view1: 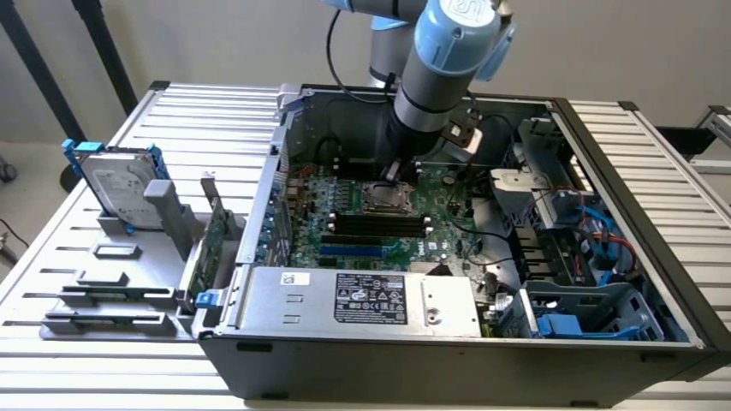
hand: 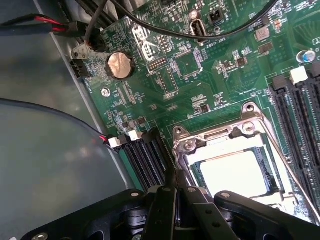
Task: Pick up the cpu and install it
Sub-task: 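Install the first cpu locking lever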
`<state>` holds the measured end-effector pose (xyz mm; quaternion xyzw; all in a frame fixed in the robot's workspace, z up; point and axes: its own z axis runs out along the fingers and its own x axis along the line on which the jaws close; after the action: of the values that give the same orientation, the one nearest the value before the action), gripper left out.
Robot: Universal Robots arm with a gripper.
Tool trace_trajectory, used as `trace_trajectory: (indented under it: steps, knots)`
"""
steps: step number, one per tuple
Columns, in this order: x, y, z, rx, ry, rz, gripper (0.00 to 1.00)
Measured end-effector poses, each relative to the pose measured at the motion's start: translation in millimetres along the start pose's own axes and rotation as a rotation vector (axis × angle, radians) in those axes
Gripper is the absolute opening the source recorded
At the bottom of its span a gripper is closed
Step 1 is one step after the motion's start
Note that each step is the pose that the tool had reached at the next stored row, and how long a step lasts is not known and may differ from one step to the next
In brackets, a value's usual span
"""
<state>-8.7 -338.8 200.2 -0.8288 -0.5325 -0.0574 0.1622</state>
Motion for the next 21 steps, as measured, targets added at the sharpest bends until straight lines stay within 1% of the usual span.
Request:
trace_trajectory:
  steps: [6, 14, 17, 21]
  knots:
    - [-8.0, 2.6, -9.4, 0.0044, -0.0021, 0.002, 0.11]
    - [-19.2, 2.7, -23.0, 0.0050, -0.0025, 0.002, 0.11]
    - [-23.9, 1.1, -27.0, 0.0051, -0.0024, 0.002, 0.11]
    - [-32.0, -4.9, -29.6, 0.0050, -0.0023, 0.002, 0.11]
